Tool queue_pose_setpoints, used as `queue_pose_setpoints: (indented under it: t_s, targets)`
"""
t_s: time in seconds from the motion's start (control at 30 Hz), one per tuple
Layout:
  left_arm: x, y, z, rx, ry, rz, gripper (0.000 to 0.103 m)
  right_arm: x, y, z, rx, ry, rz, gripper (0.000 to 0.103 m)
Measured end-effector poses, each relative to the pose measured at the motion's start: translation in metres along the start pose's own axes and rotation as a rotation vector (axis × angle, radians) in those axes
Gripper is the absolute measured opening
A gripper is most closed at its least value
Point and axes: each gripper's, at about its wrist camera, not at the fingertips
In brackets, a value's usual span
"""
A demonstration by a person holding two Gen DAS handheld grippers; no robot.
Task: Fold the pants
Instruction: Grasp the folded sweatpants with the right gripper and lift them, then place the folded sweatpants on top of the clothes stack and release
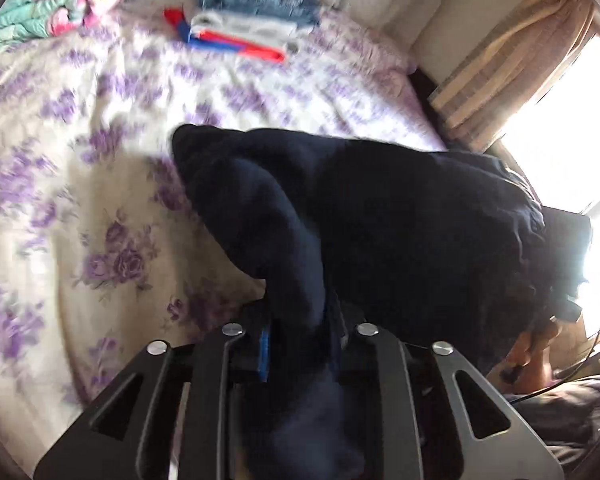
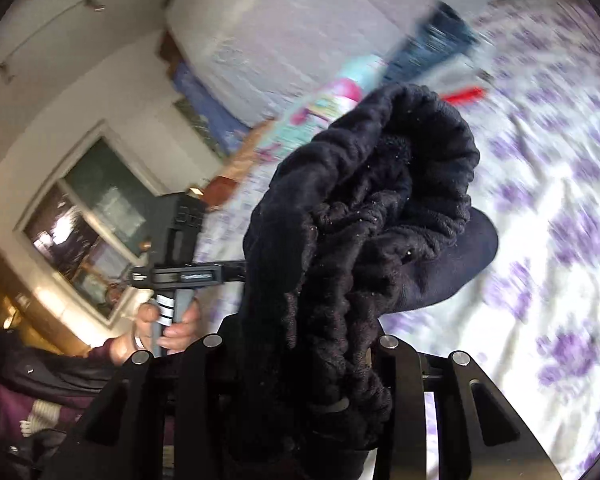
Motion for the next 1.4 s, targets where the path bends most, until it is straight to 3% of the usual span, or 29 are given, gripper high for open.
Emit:
queue_pose_setpoints:
  t_s: [0.03, 0.07, 0.17, 0.2, 0.27, 0.3, 0.33, 0.37, 0.4, 0.43, 0.47, 0.53, 0.63, 0.73, 0.87, 1.07, 1.2, 1.27, 1.4]
  targets:
    - [0.003, -0.002, 0.014, 0.028, 0.018, 0.001, 0.033, -0.016, -0.004, 0.002, 0.012, -0.026, 0.045, 0.037]
    - [0.003, -0.003, 0.02, 0.033, 0.025, 0.0, 0.054, -0.034, -0.008, 0.002, 0.017, -0.045, 0.088, 0.037]
    - [-0.003, -0.008, 0.031, 0.011, -0.006, 0.025, 0.092, -0.064, -0.024, -0.006, 0.013, -0.007, 0.15, 0.037]
    - [-0.01, -0.008, 0.034, 0.011, -0.007, 0.056, 0.099, -0.067, -0.029, -0.009, 0.008, 0.003, 0.146, 0.037]
    - [-0.027, -0.008, 0.046, 0.014, 0.061, 0.155, 0.099, -0.076, -0.031, -0.009, 0.008, 0.031, 0.168, 0.037]
    - [-0.027, -0.008, 0.048, 0.011, 0.059, 0.156, 0.099, -0.078, -0.032, -0.009, 0.009, 0.041, 0.178, 0.038]
    - [-0.024, -0.006, 0.048, 0.012, 0.036, 0.138, 0.091, -0.079, -0.034, -0.009, 0.01, 0.051, 0.182, 0.038]
    - [-0.018, -0.004, 0.043, 0.009, -0.024, 0.102, 0.066, -0.078, -0.034, -0.008, 0.01, 0.056, 0.181, 0.038]
    - [-0.013, -0.004, 0.041, 0.009, -0.053, 0.08, 0.054, -0.076, -0.034, -0.008, 0.011, 0.053, 0.177, 0.038]
    - [-0.007, -0.004, 0.038, 0.017, -0.134, 0.037, 0.024, -0.074, -0.034, -0.008, 0.011, 0.05, 0.176, 0.038]
    - [-0.006, -0.005, 0.037, 0.016, -0.166, 0.011, 0.022, -0.072, -0.033, -0.007, 0.006, 0.048, 0.175, 0.037]
    - [-0.015, -0.006, 0.032, -0.001, -0.114, 0.031, 0.02, -0.067, -0.027, -0.007, -0.014, 0.075, 0.172, 0.037]
    - [-0.026, 0.0, 0.021, -0.04, -0.097, 0.021, 0.019, -0.042, -0.016, -0.013, -0.043, 0.115, 0.129, 0.037]
    - [-0.036, 0.015, -0.002, -0.101, -0.063, 0.033, 0.019, -0.015, 0.004, -0.02, -0.053, 0.125, 0.063, 0.037]
    - [-0.041, 0.057, -0.029, -0.182, -0.022, 0.053, 0.019, 0.01, 0.048, -0.026, -0.088, 0.131, 0.014, 0.036]
    - [-0.053, 0.167, -0.073, -0.317, 0.095, 0.134, 0.019, 0.065, 0.146, -0.044, -0.21, 0.1, -0.16, 0.036]
    - [-0.044, 0.247, -0.088, -0.434, 0.171, 0.174, 0.019, 0.089, 0.233, -0.037, -0.348, 0.015, -0.273, 0.036]
    - [-0.03, 0.289, -0.084, -0.483, 0.225, 0.191, 0.019, 0.094, 0.272, -0.022, -0.412, -0.047, -0.338, 0.036]
    - [0.025, 0.369, -0.048, -0.527, 0.255, 0.162, 0.02, 0.073, 0.357, 0.032, -0.502, -0.174, -0.385, 0.036]
Point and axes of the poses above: each gripper's, at about its wrist camera, not at the fingertips, and z roughly the way its jaws point, x to its left, y to its top, and after that the axes turned 10 degrees about z, right-handed
